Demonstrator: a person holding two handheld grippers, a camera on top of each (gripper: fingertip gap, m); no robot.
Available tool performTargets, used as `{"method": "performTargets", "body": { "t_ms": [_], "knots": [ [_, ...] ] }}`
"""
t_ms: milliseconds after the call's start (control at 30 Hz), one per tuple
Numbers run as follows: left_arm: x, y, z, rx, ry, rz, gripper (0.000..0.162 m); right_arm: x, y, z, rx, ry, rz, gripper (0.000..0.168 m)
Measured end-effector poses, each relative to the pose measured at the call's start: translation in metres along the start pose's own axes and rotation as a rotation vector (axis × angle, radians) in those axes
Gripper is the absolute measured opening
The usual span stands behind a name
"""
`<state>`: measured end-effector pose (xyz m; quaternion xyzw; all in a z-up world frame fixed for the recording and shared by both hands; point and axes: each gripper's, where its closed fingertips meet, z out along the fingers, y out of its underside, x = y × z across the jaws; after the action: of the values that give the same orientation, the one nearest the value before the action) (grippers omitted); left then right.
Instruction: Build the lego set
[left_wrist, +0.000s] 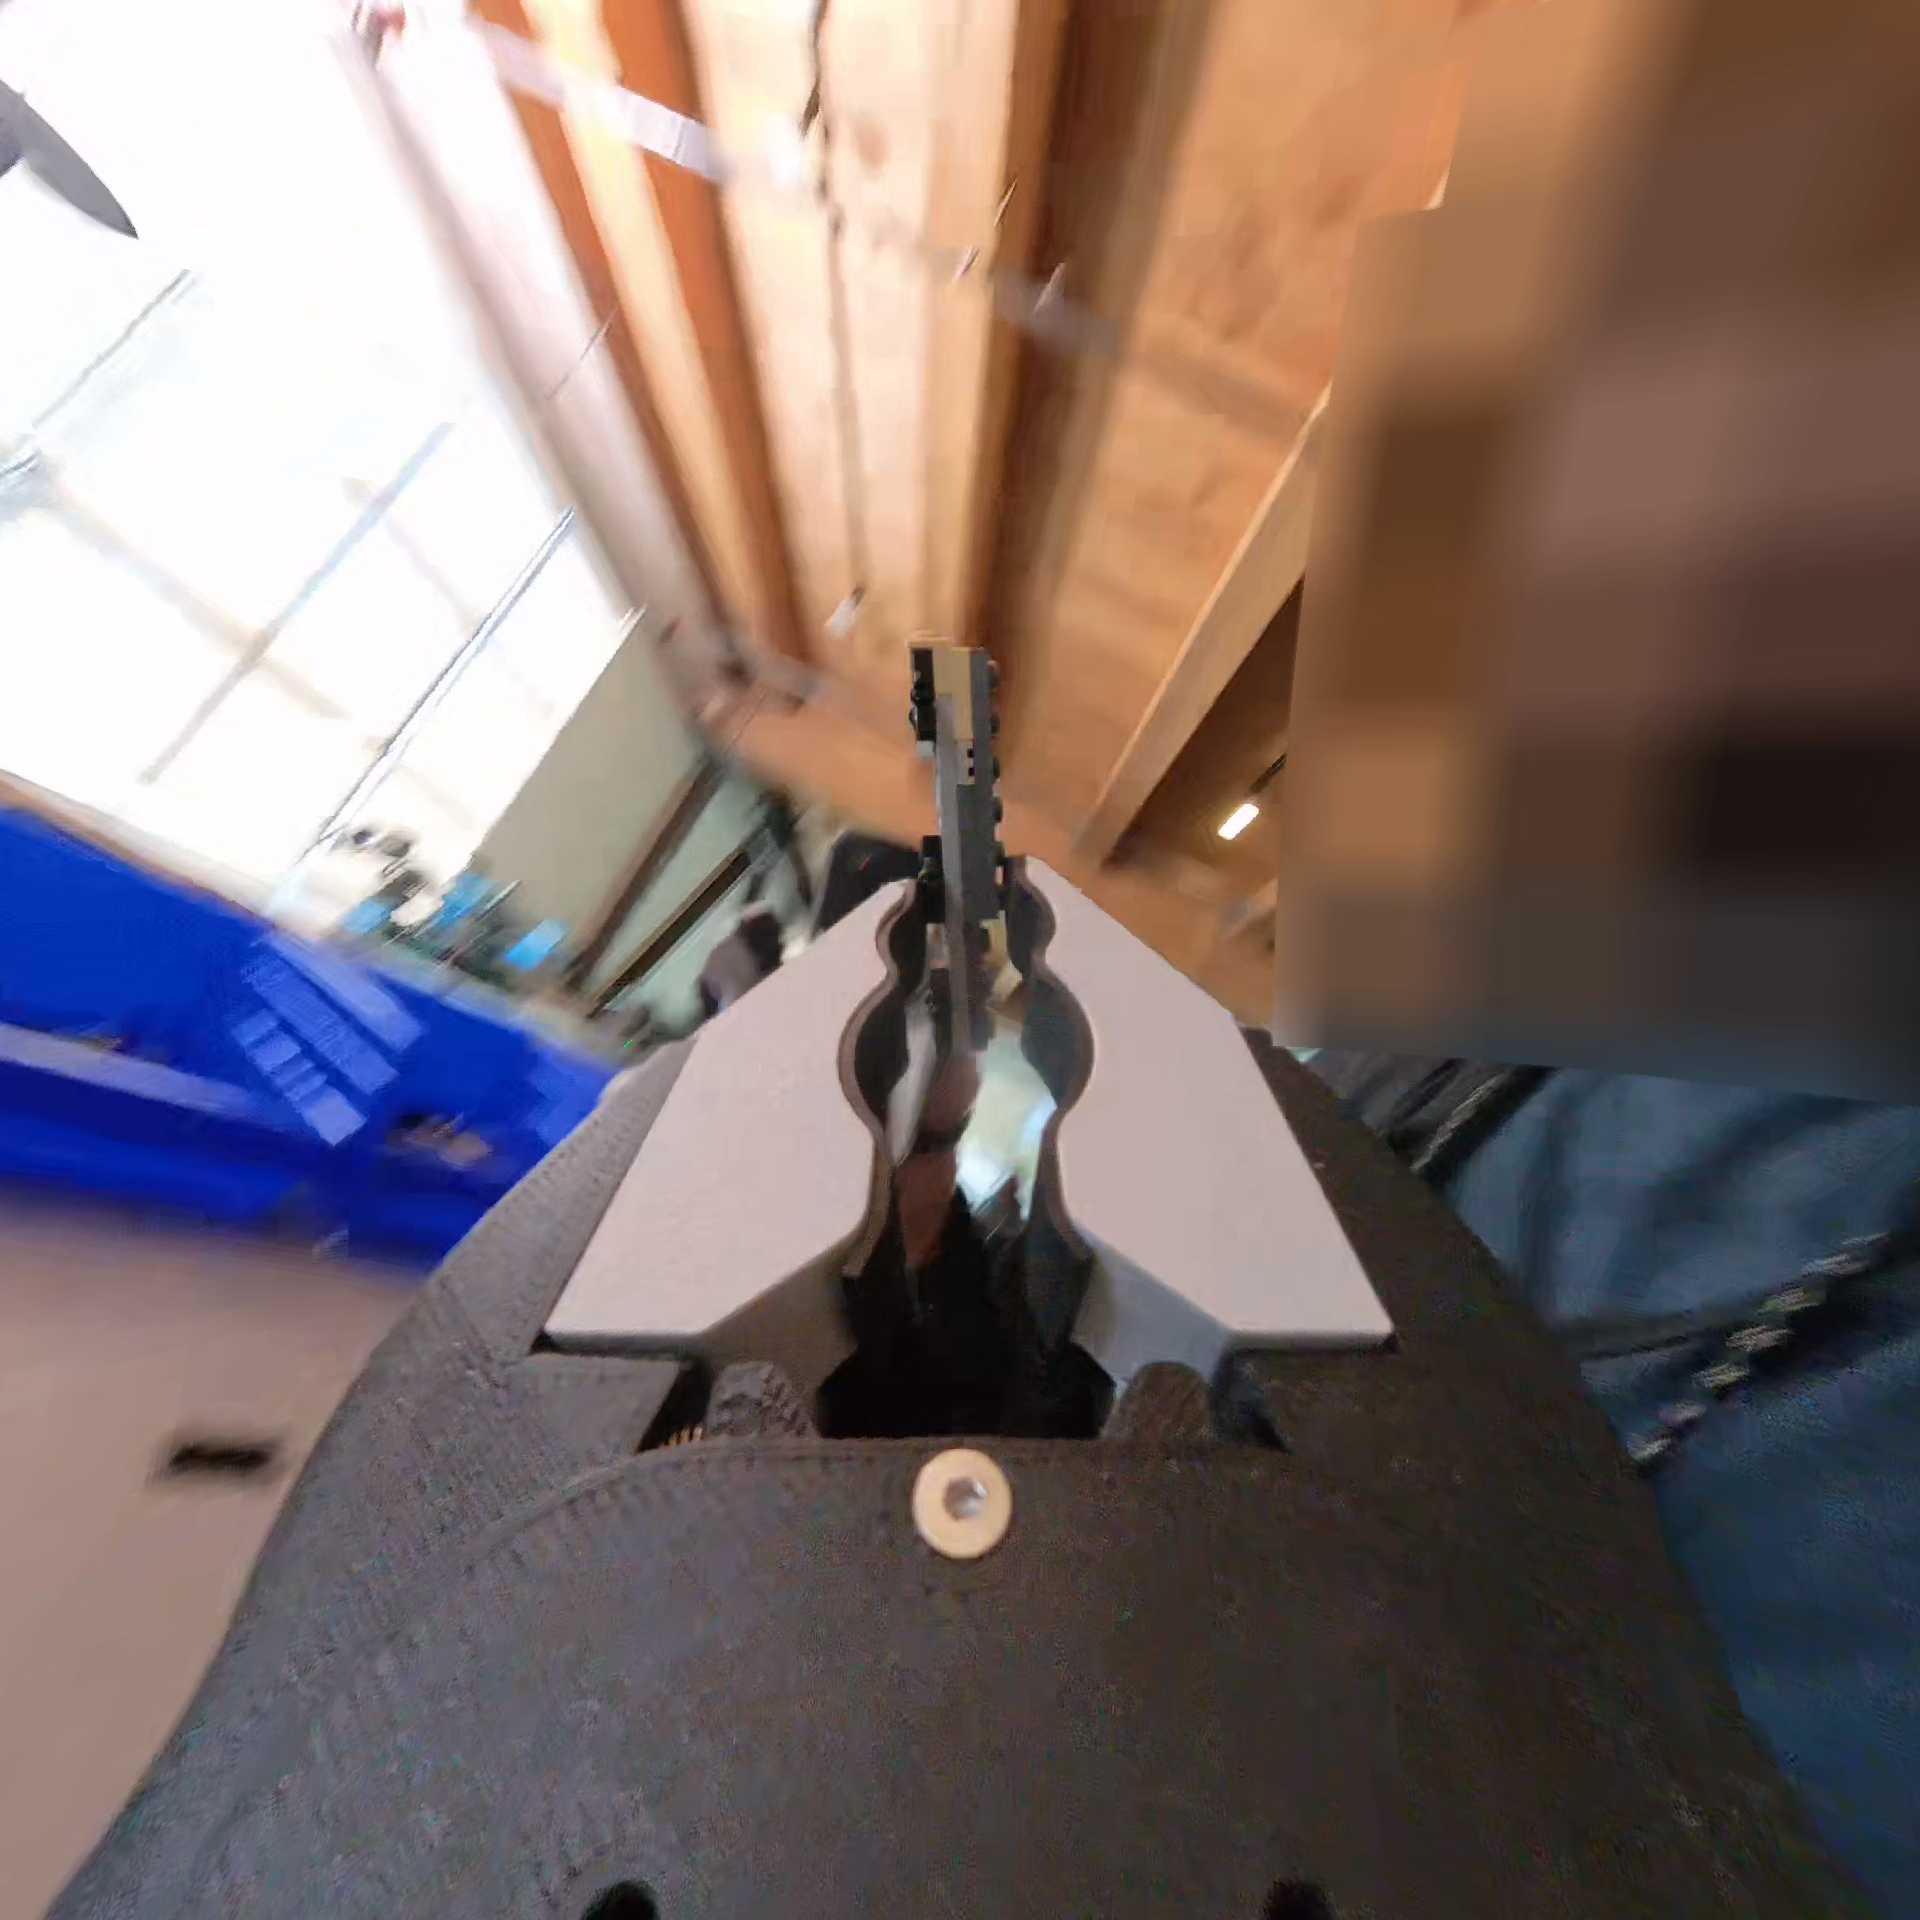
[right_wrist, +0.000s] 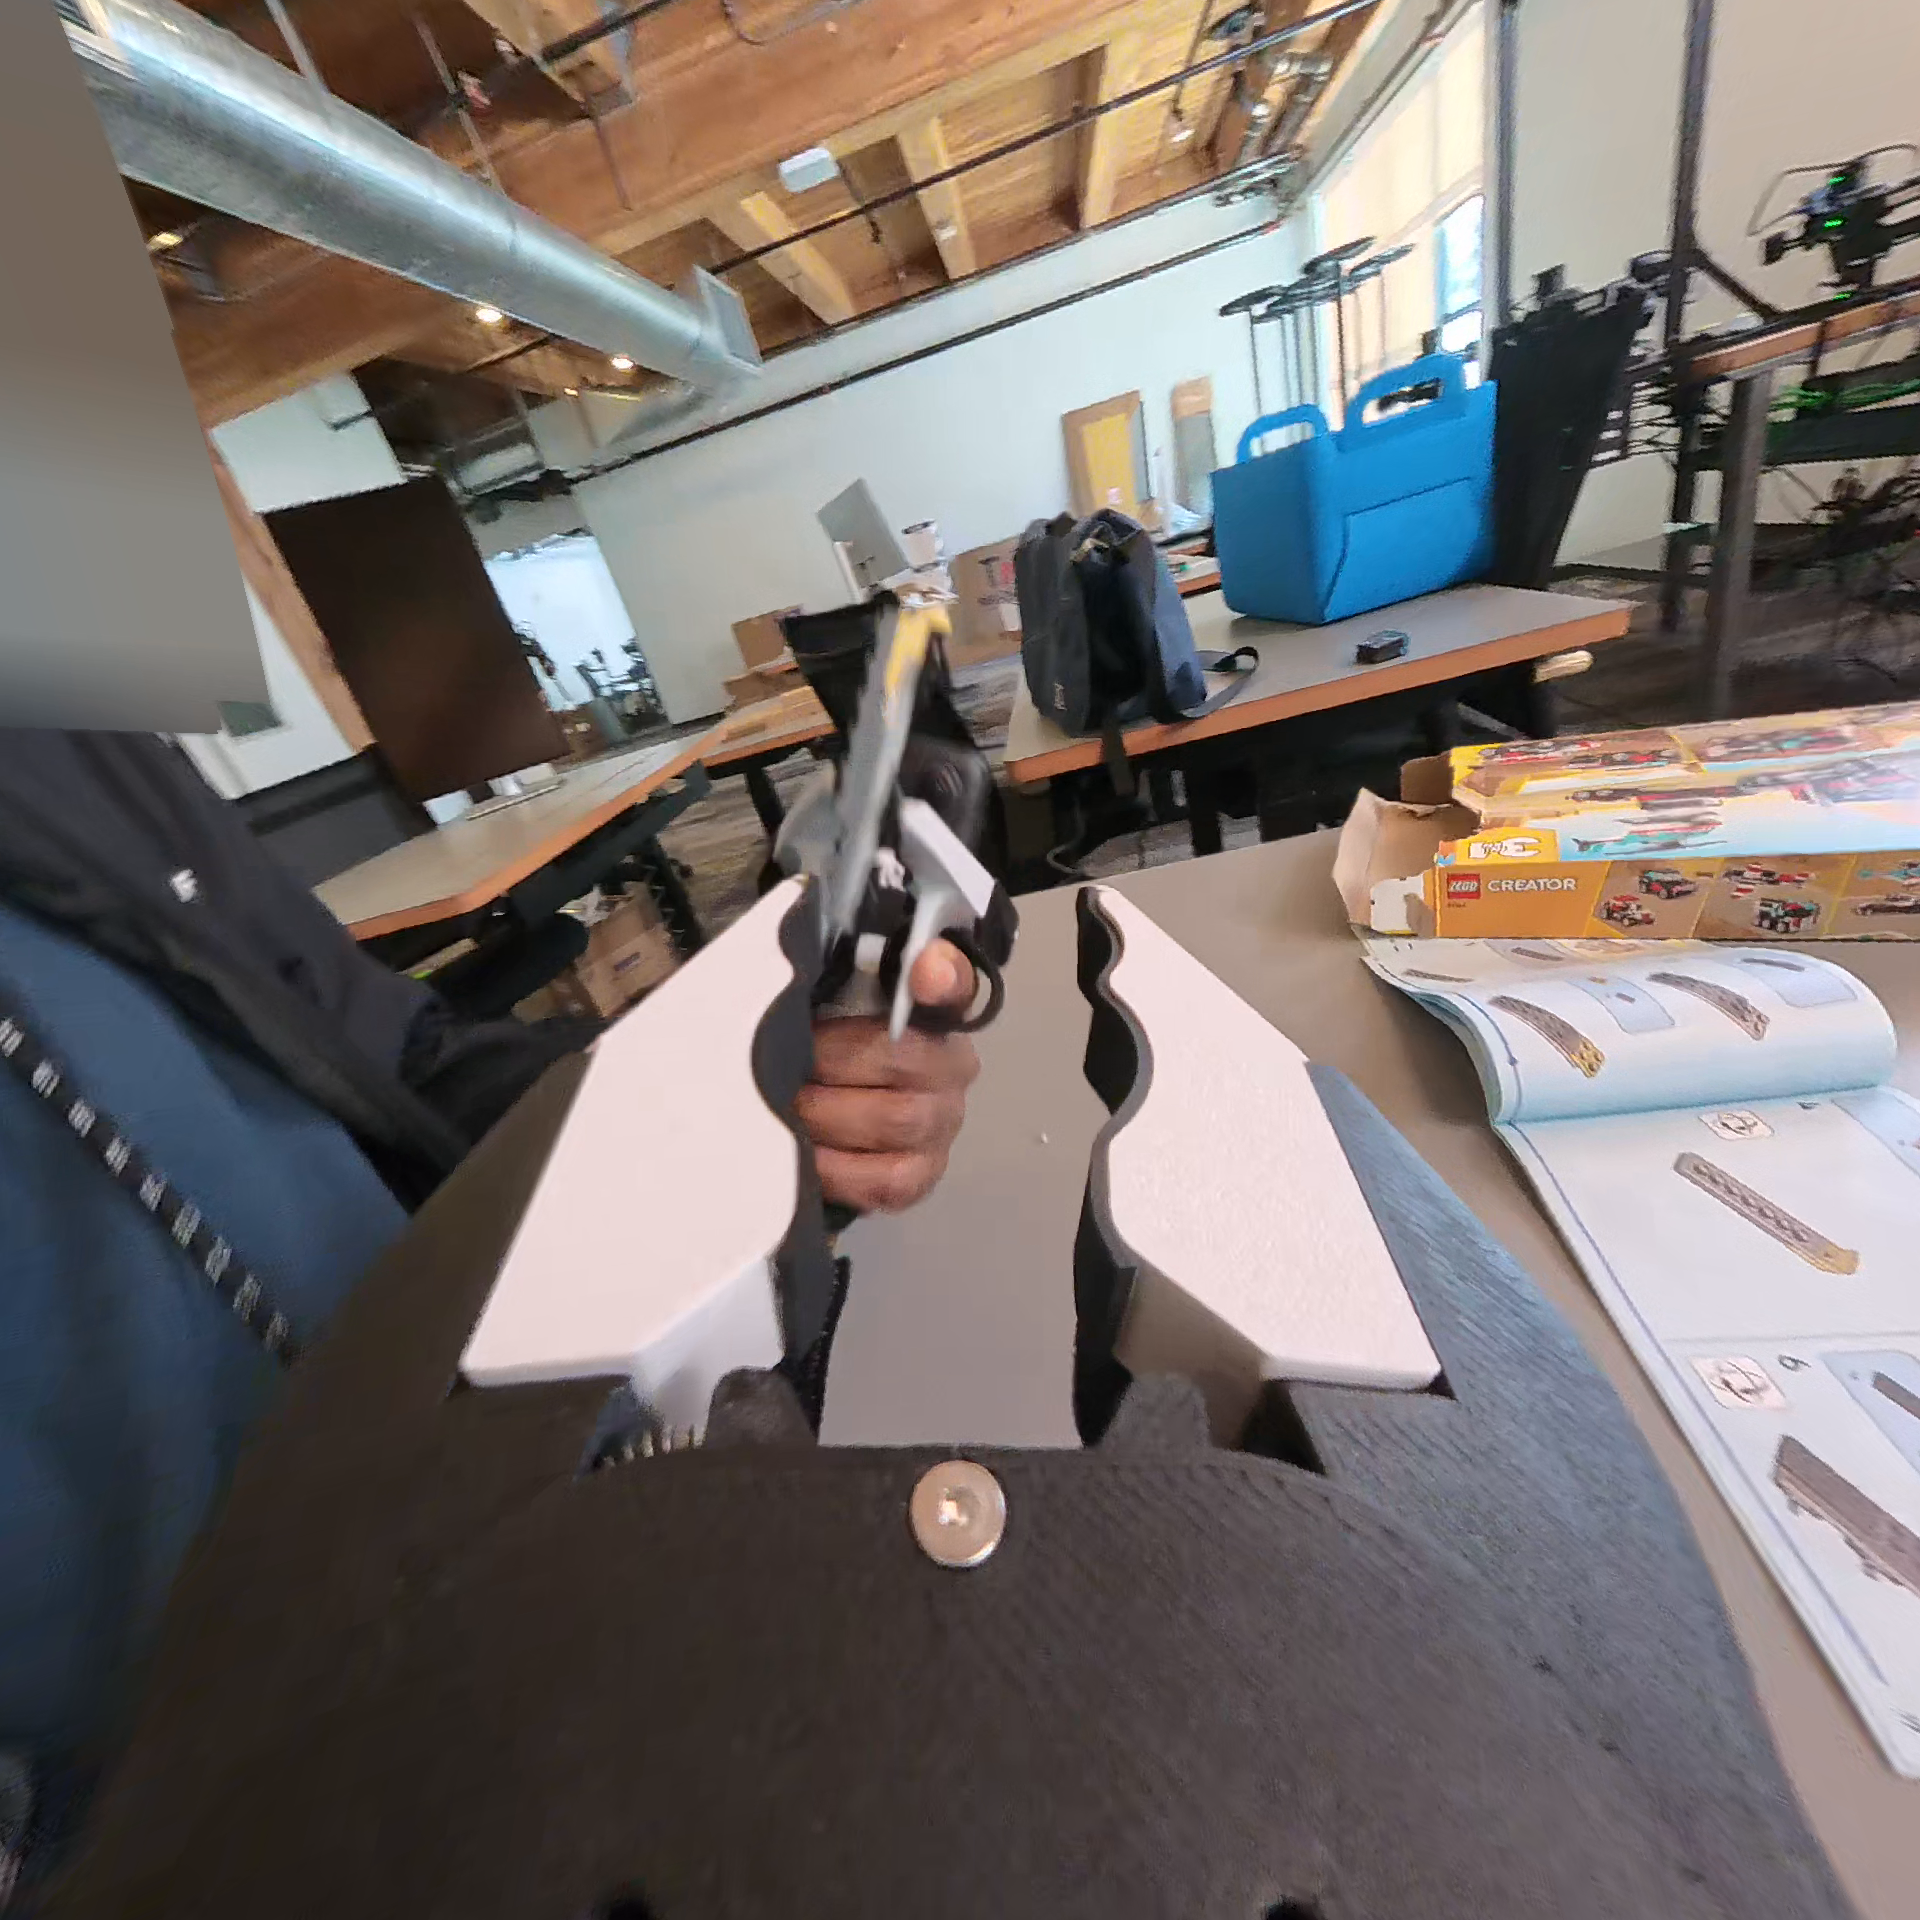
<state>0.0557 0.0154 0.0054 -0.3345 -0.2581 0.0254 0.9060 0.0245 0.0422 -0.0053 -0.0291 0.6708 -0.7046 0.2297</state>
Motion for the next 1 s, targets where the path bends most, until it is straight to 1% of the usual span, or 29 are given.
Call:
{"method": "performTargets", "body": {
  "t_ms": [67,100,233,333,500,633,667,700,733,767,800,833,867,900,967,1000],
  "knots": [
    [0.015,-0.017,-0.003,0.165,0.132,-0.091,0.014,-0.011,-0.003,0.009,-0.006,0.017,-0.014,0.046],
    [0.018,-0.020,-0.004,0.206,0.170,-0.121,0.014,-0.017,-0.006,0.013,-0.003,0.029,-0.022,0.044],
    [0.032,-0.007,0.008,0.192,0.255,-0.129,0.013,-0.039,-0.015,0.023,0.015,0.048,-0.046,0.034],
    [0.042,-0.002,0.017,0.201,0.312,-0.134,0.013,-0.051,-0.018,0.026,0.021,0.062,-0.070,0.031],
    [0.042,0.003,0.020,0.235,0.319,-0.121,0.013,-0.062,-0.022,0.027,0.025,0.087,-0.116,0.029],
    [0.042,0.004,0.021,0.233,0.287,-0.042,0.013,-0.060,-0.022,0.028,0.007,0.139,-0.167,0.026],
    [0.042,0.004,0.021,0.231,0.283,-0.025,0.008,-0.060,-0.021,0.028,-0.002,0.156,-0.179,0.026],
    [0.042,0.004,0.021,0.230,0.280,-0.008,0.013,-0.060,-0.021,0.028,-0.004,0.172,-0.187,0.026],
    [0.043,0.006,0.021,0.224,0.277,0.006,0.008,-0.060,-0.022,0.028,-0.003,0.179,-0.192,0.026],
    [0.044,0.007,0.021,0.214,0.277,0.019,0.013,-0.061,-0.022,0.029,0.001,0.183,-0.196,0.025],
    [0.044,0.009,0.021,0.203,0.278,0.029,0.008,-0.062,-0.023,0.029,0.003,0.181,-0.200,0.025],
    [0.044,0.011,0.021,0.194,0.280,0.036,0.013,-0.064,-0.023,0.030,0.000,0.179,-0.205,0.026],
    [0.046,0.012,0.021,0.187,0.286,0.042,0.008,-0.065,-0.023,0.031,-0.004,0.181,-0.212,0.025],
    [0.047,0.014,0.022,0.178,0.292,0.048,0.012,-0.066,-0.023,0.031,-0.004,0.182,-0.221,0.024],
    [0.051,0.016,0.023,0.165,0.304,0.058,0.013,-0.070,-0.023,0.031,-0.005,0.176,-0.240,0.022],
    [0.053,0.017,0.023,0.160,0.309,0.062,0.013,-0.072,-0.024,0.031,-0.002,0.174,-0.250,0.017]
  ]
}}
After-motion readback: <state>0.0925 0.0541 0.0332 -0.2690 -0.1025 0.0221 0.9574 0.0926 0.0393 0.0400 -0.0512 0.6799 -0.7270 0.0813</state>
